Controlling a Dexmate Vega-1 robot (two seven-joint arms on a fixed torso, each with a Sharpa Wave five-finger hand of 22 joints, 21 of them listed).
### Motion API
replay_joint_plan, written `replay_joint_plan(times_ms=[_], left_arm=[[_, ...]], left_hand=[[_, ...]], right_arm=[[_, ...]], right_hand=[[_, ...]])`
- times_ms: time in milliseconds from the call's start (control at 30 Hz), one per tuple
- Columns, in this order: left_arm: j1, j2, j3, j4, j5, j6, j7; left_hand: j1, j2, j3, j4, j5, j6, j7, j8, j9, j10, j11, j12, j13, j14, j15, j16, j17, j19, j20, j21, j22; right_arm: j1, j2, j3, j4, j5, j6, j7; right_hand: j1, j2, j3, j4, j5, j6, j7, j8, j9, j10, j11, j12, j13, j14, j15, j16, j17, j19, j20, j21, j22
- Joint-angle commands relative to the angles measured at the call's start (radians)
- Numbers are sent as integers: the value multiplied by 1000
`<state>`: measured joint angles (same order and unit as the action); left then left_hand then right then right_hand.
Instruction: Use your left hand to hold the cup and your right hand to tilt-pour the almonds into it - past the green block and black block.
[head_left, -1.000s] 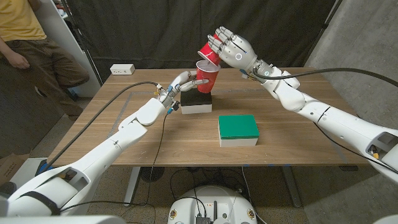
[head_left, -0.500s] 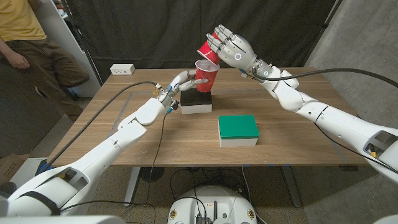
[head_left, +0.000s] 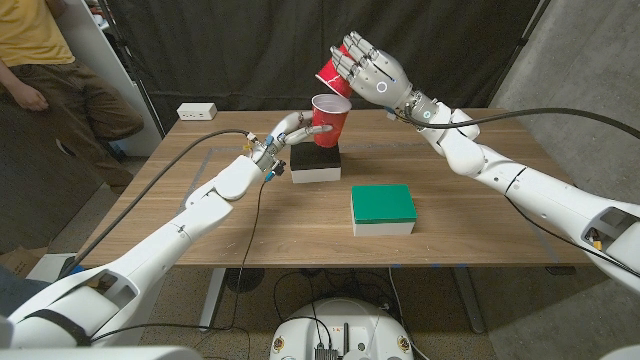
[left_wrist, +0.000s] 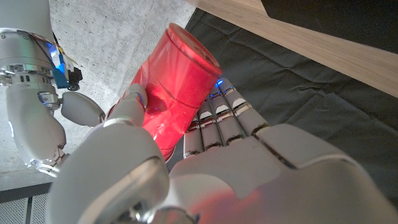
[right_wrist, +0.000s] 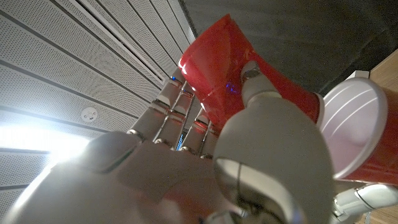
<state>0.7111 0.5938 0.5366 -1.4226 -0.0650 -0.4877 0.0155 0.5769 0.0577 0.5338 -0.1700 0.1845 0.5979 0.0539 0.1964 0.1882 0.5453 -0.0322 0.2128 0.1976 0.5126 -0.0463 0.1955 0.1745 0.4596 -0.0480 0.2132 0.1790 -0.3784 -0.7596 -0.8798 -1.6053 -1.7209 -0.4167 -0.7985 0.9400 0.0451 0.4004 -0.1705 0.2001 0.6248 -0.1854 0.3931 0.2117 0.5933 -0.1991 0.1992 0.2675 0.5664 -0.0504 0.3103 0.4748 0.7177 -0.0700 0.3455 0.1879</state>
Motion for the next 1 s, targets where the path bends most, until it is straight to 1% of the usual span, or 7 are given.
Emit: replay_joint_plan(times_ms=[33,167,333,600,1000], left_arm=[[-9,-17,4,29,-10,3,0],[-19,-20,9,31,-1,6,-1],[-24,-24,16,32,4,7,-2],[-3,-10,13,-1,10,23,7],[21,10,-2,-32,8,29,16]], left_hand=[[6,3,6,1,6,12,-1,2,4,11,4,1,4,10,-62,-5,3,8,-15,-4,2],[6,3,6,1,6,15,0,3,4,11,3,0,4,11,-63,-5,3,8,-15,-4,2],[5,4,6,2,6,14,0,3,5,11,5,0,4,11,-63,-5,3,7,-16,-4,2],[5,4,7,1,6,14,0,2,5,11,1,0,4,11,-64,-6,3,8,-15,-4,2],[5,5,7,2,6,19,0,3,5,14,2,0,4,12,-63,-5,3,9,-14,-4,2]], right_arm=[[21,18,-3,31,17,0,-59],[35,33,-11,53,21,-4,-74],[51,39,-20,69,26,-5,-75],[62,31,-27,85,38,-10,-67],[66,18,-34,99,60,-8,-94]], right_hand=[[12,-3,12,1,-1,11,2,9,2,-4,2,-1,3,-3,-157,-2,3,-3,-72,0,2],[11,-3,13,2,-1,12,-1,11,2,-5,1,-1,4,-3,-156,-3,4,-3,-71,0,1],[11,-3,14,3,-1,15,-3,13,2,-3,-1,1,5,-3,-156,-3,6,-4,-71,0,1],[12,-3,17,4,-1,16,-4,16,2,-3,0,2,7,-4,-156,-4,8,-5,-70,0,1],[14,1,23,6,-1,25,-7,22,3,-2,-5,4,10,-3,-156,-5,12,-6,-70,0,1]])
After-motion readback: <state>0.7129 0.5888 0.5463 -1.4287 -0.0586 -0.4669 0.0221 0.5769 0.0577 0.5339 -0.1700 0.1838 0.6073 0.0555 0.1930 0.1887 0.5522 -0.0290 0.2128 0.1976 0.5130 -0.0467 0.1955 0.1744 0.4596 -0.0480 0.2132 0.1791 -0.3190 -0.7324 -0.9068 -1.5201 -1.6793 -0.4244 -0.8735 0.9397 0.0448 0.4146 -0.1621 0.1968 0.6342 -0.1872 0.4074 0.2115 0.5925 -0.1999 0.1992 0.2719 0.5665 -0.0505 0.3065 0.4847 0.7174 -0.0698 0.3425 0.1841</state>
